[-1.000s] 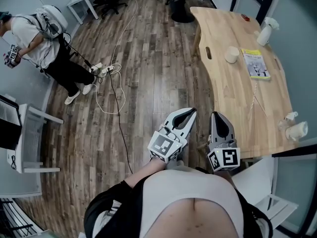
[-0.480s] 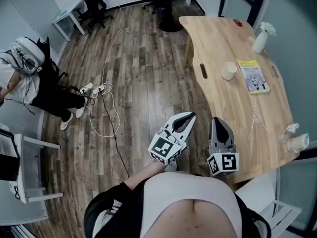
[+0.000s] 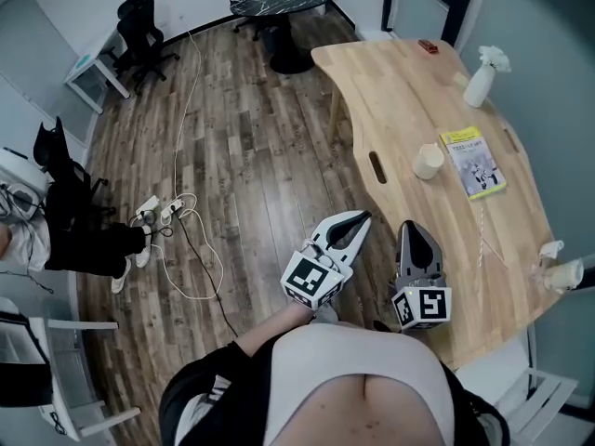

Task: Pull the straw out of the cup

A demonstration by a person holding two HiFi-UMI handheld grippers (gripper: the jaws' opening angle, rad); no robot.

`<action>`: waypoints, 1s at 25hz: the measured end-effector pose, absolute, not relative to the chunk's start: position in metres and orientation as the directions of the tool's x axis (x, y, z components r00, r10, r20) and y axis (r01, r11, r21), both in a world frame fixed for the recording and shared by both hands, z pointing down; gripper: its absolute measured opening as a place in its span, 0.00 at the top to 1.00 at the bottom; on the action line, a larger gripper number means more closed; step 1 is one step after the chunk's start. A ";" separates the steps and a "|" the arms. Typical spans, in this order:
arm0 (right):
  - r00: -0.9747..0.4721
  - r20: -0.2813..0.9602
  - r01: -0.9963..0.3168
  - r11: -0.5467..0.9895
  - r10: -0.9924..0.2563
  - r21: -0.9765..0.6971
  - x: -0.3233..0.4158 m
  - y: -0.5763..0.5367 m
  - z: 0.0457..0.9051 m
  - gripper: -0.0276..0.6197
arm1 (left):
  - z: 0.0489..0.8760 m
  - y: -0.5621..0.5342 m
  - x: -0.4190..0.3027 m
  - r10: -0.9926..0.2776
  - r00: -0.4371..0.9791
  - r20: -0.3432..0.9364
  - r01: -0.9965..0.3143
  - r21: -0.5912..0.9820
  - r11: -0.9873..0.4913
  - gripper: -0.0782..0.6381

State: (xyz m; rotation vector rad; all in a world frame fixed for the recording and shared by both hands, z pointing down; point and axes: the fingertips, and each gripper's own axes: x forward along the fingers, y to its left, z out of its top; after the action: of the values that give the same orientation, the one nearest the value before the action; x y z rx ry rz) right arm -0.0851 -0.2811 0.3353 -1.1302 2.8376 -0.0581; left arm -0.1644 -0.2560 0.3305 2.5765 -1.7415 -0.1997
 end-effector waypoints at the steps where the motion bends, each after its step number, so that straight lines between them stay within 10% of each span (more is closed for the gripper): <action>1: -0.717 -0.066 -0.691 0.720 -0.694 -0.066 -0.092 -0.287 0.335 0.91 | 0.329 -0.262 -0.171 -0.922 0.375 -0.094 -0.919 0.093 -0.384 0.87; 25: -0.555 -0.016 -0.832 0.555 -0.832 0.011 -0.068 -0.394 0.347 0.91 | 0.372 -0.414 -0.144 -0.806 0.590 -0.046 -0.799 0.106 -0.592 0.84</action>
State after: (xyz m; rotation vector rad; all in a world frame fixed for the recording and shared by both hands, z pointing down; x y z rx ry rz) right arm -0.0680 -0.3938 0.3474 -1.4783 2.7620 0.0265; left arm -0.1441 -0.4143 0.3719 2.7353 -1.3825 -0.1369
